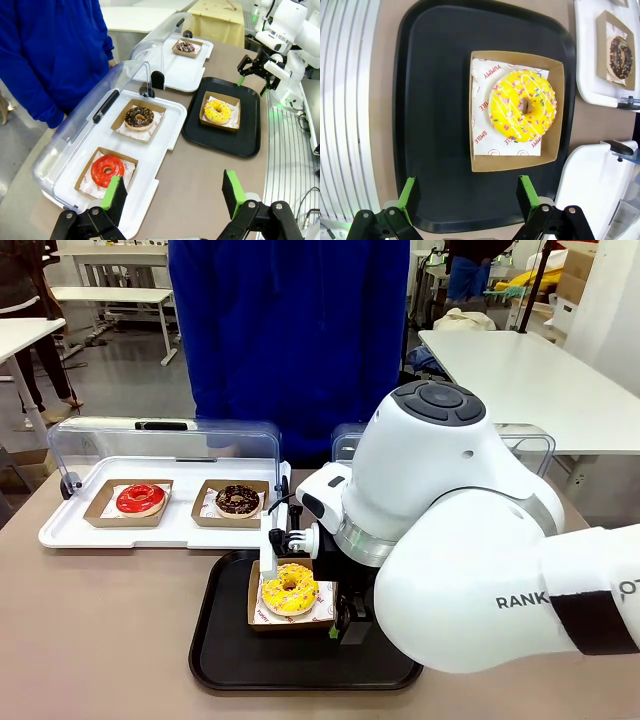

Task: Move the third donut from the left to the tray.
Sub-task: Pick up the Paper togo box containing the Donut indicated by the person and place it on the Handle tray.

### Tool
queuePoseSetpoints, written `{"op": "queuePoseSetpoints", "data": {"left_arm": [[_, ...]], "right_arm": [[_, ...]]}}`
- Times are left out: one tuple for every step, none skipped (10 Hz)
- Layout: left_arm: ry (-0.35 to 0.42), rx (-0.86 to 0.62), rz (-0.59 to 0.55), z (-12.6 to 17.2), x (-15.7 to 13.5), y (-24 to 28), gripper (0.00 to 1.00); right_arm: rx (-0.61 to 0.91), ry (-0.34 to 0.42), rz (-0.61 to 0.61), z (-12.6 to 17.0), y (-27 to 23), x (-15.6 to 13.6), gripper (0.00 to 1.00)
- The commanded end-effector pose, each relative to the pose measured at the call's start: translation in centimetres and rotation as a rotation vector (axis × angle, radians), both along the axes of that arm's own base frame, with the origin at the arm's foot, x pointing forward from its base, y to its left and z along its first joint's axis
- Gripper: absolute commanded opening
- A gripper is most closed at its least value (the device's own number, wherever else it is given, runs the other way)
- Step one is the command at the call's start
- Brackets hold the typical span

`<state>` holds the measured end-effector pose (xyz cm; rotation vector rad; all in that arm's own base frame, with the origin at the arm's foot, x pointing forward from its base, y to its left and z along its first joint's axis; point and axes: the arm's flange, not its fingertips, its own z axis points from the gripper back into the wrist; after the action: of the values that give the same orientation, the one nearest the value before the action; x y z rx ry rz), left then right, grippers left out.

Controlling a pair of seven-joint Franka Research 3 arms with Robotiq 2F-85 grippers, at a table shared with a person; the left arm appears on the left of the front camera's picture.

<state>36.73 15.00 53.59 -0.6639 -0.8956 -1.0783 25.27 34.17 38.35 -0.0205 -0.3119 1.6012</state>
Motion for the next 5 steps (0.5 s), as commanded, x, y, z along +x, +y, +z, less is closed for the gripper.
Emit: {"op": "queuePoseSetpoints", "data": {"left_arm": [[-0.024,-0.016,-0.009,0.20,0.08,-0.17,1.00],[-0.024,-0.016,-0.009,0.20,0.08,-0.17,1.00],[-0.024,-0.016,-0.009,0.20,0.08,-0.17,1.00],[-0.024,-0.016,-0.009,0.20,0.08,-0.17,1.00],[-0.024,-0.016,-0.009,0.20,0.08,-0.17,1.00]], "right_arm": [[0.006,-0.024,-0.017,-0.21,0.28,0.20,1.00],[0.006,-0.024,-0.017,-0.21,0.28,0.20,1.00],[0.006,-0.024,-0.017,-0.21,0.28,0.20,1.00],[0.006,-0.024,-0.017,-0.21,0.28,0.20,1.00],[0.006,-0.024,-0.017,-0.21,0.28,0.20,1.00]]}}
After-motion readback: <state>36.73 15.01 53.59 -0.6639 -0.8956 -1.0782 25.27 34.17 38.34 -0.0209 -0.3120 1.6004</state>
